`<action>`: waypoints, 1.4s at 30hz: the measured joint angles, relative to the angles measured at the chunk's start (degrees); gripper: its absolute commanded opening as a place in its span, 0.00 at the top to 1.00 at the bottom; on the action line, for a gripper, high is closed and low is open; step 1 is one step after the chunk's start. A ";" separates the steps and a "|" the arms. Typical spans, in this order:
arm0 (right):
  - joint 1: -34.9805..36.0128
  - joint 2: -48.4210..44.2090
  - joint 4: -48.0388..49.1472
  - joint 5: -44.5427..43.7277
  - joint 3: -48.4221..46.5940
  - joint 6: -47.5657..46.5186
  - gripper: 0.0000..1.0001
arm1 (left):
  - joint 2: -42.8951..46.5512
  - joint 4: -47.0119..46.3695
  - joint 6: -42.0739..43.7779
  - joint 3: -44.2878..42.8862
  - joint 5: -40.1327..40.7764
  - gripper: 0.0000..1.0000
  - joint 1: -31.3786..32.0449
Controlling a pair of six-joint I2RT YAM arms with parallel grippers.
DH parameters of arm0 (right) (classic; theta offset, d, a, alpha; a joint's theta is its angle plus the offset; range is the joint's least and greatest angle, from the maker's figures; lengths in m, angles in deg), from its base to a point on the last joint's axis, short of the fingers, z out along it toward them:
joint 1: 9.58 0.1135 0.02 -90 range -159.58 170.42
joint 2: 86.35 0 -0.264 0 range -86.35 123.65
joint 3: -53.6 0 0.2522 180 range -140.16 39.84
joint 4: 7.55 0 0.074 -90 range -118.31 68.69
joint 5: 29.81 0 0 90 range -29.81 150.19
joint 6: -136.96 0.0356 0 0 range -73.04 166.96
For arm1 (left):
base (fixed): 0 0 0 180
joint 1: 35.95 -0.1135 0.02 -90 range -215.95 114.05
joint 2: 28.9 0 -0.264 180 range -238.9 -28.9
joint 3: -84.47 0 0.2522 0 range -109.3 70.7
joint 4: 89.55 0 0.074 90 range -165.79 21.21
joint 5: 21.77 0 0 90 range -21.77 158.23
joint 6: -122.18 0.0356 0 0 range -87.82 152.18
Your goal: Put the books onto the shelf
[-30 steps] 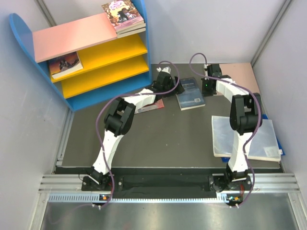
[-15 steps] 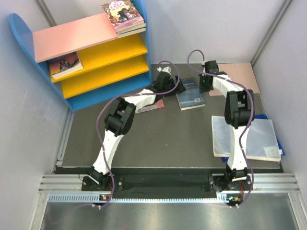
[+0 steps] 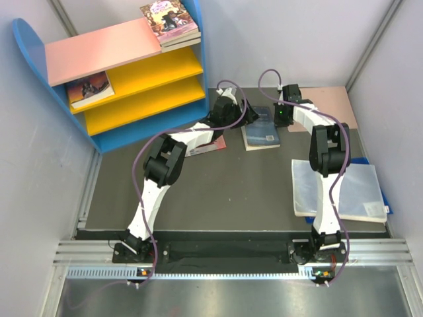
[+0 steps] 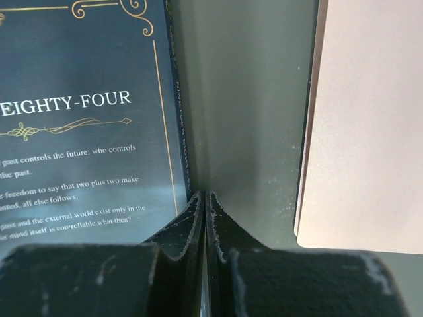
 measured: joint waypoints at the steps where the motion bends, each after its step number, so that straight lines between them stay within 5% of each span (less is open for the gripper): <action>1: 0.00 0.00 0.04 0.04 0.02 0.00 1.00 | 0.00 -1.03 -0.22 0.02 -0.74 0.18 0.00; 12: 0.00 -0.07 0.70 0.74 0.37 -0.11 1.00 | -0.85 -1.70 -0.55 -0.33 -2.84 0.23 0.37; 26: 0.35 -1.64 3.82 4.66 3.98 -0.44 1.00 | -5.97 0.74 -2.05 -1.92 -8.33 1.00 0.57; 29: 0.33 -2.73 4.98 5.22 5.97 -0.48 1.00 | -5.97 1.33 -2.12 -1.68 -8.96 1.00 0.46; 33: 0.09 -5.73 5.44 7.10 10.58 -0.37 0.90 | -4.24 -1.53 -2.14 2.43 -10.10 1.00 0.17; 39: -2.19 -15.02 5.25 13.42 22.10 -0.42 0.37 | 1.16 -2.01 -0.24 10.05 -14.27 1.00 -0.28; 42: -4.96 -22.16 7.13 21.05 28.65 0.20 0.29 | 4.22 -2.71 0.90 13.29 -17.92 1.00 -0.70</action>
